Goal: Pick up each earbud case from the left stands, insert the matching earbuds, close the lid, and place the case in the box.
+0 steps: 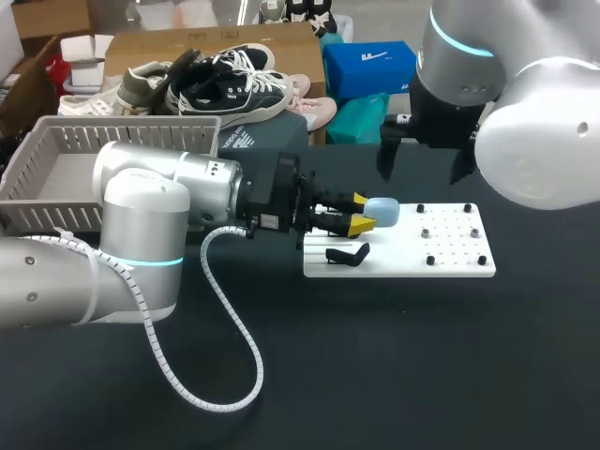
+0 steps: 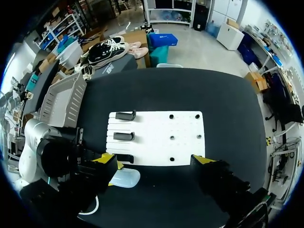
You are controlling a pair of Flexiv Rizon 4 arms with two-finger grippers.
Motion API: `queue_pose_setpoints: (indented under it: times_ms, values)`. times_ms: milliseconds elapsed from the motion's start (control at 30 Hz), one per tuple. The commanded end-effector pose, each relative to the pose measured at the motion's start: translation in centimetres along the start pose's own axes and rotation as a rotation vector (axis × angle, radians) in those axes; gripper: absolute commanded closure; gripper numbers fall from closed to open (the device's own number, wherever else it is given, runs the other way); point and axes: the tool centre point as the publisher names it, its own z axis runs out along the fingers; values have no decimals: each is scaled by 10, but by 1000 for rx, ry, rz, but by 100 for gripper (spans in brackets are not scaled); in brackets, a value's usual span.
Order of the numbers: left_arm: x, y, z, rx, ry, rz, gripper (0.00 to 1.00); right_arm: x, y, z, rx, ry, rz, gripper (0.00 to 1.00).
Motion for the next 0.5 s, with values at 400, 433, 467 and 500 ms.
queue_pose_setpoints:
  times_ms: [400,433,467,500]
  values:
    - [-8,-7,-34,-96,-5,-47,100,18,-30,-27,-118,-236,14,0]
    - [-9,-7,-37,-105,-6,-49,100,18,-30,-27,-118,-236,14,0]
    - [-9,-7,-43,-125,-6,-55,100,18,-30,-27,-118,-236,14,0]
    - [-9,-7,-46,-136,-4,-59,100,18,-30,-27,-118,-236,14,0]
